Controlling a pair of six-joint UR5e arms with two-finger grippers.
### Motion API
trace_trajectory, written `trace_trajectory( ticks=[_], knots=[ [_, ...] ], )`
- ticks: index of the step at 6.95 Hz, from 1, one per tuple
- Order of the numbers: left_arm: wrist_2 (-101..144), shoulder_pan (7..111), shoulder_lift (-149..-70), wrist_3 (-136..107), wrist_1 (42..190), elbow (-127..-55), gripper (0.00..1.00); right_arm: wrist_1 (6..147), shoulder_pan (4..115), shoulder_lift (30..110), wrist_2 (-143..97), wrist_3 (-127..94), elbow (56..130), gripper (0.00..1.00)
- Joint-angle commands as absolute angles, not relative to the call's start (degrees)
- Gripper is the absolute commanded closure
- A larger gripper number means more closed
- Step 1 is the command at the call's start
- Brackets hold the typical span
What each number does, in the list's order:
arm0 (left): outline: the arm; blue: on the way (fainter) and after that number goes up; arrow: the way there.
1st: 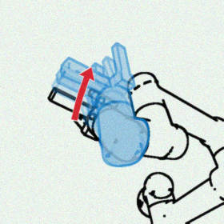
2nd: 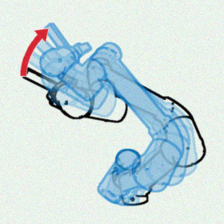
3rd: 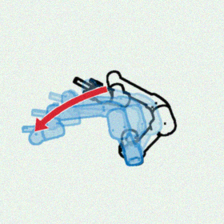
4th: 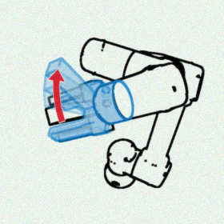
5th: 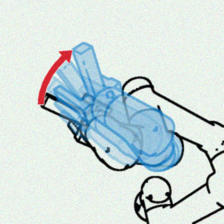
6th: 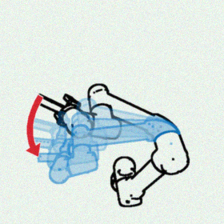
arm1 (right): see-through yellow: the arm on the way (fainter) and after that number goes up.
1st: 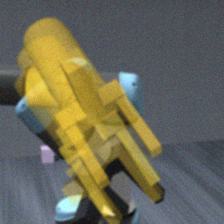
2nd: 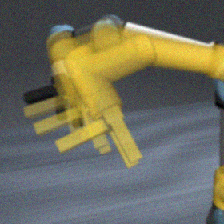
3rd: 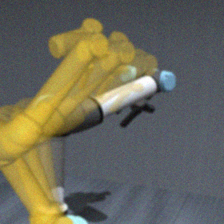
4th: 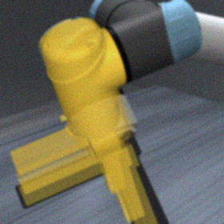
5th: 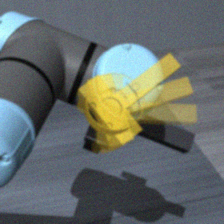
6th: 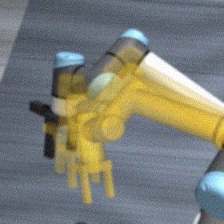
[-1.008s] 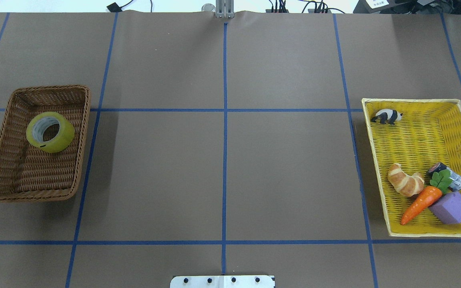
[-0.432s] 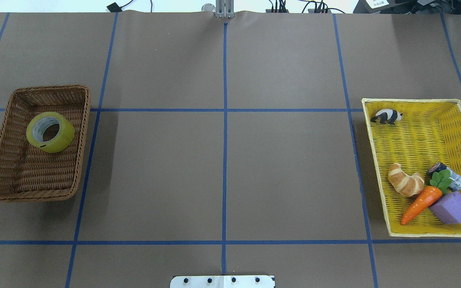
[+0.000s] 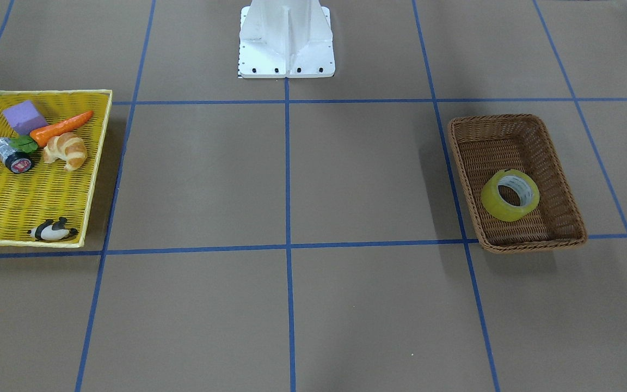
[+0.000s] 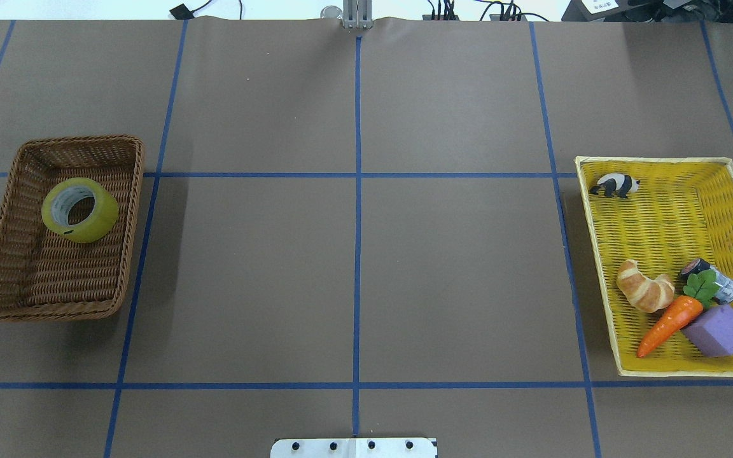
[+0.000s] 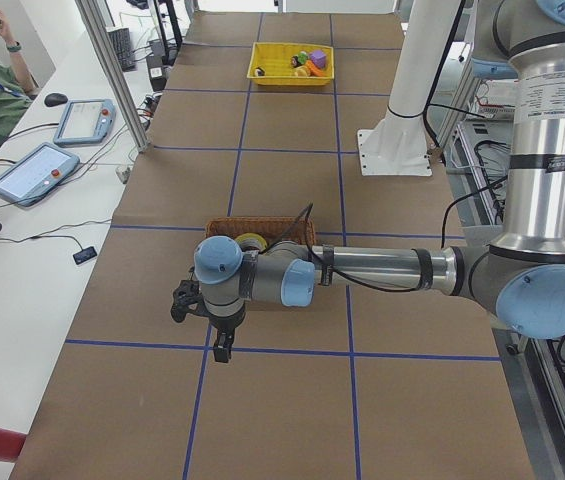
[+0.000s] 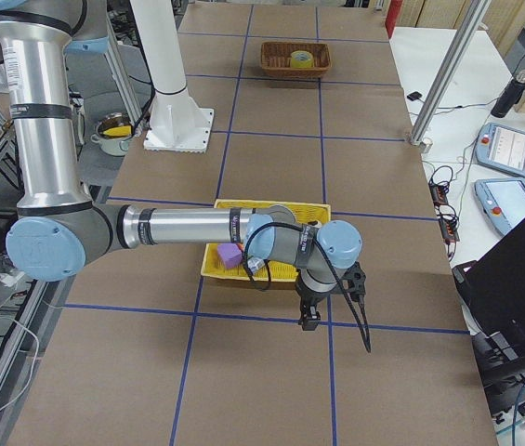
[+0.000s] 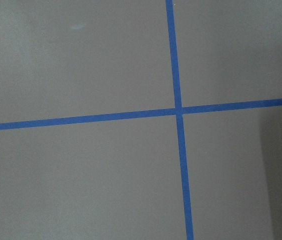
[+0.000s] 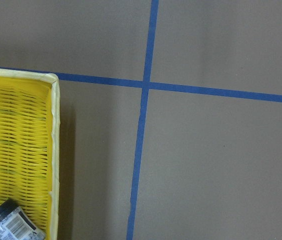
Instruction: Move tape to another basket
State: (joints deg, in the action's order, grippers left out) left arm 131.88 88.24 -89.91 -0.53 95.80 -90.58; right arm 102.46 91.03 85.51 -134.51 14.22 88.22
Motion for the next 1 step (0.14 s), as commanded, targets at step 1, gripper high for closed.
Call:
trace_trajectory(
  ticks=[1],
  knots=[
    [131.8, 88.2, -89.9, -0.5, 95.8, -90.6, 0.00, 96.0, 90.7, 85.4, -134.6, 13.5, 84.9, 0.00]
  ],
)
